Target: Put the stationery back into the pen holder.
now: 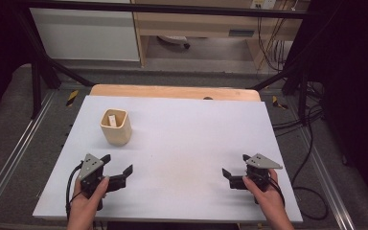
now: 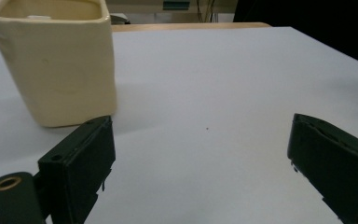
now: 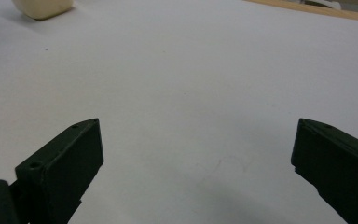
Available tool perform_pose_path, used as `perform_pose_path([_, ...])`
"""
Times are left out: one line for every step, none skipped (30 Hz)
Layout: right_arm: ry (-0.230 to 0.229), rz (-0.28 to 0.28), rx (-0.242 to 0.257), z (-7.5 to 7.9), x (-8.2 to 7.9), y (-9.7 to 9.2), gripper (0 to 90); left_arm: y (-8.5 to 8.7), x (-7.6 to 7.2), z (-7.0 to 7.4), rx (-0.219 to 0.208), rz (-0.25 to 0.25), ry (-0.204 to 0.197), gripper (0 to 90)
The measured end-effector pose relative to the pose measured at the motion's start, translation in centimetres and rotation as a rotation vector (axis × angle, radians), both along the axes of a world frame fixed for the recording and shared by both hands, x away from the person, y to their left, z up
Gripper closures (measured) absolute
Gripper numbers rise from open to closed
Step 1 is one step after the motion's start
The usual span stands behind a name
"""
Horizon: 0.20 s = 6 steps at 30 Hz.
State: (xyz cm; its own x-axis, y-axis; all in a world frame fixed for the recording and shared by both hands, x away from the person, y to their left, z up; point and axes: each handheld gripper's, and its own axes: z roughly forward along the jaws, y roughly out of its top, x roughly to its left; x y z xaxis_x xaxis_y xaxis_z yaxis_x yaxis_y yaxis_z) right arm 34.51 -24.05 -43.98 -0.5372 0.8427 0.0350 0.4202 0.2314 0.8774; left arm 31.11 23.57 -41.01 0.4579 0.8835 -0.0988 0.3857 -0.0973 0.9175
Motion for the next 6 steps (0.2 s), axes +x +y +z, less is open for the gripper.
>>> perform_pose_path([0.012,-0.018,-0.007,-0.1,0.1,-0.1,3.0,0.3,-0.3,0.0,0.008,0.007,-0.005,7.8])
perform_pose_path([0.035,-0.039,-0.03,-0.4,0.2,-0.3,3.2,0.4,-0.5,0.0,0.006,0.012,-0.006,7.8])
perform_pose_path([0.052,-0.051,-0.044,-0.6,0.3,-0.4,3.3,0.6,-0.8,-0.1,0.004,0.016,-0.007,7.8])
perform_pose_path([0.076,-0.069,-0.064,-0.9,0.5,-0.5,3.3,0.8,-1.0,-0.4,0.007,0.018,-0.005,7.7])
perform_pose_path([0.1,-0.086,-0.086,-1.3,0.7,-0.6,3.4,1.0,-1.2,-0.7,0.021,0.018,0.003,7.7])
perform_pose_path([0.121,-0.101,-0.11,-1.6,0.9,-0.8,3.4,1.1,-1.2,-0.9,0.022,0.018,0.011,7.7])
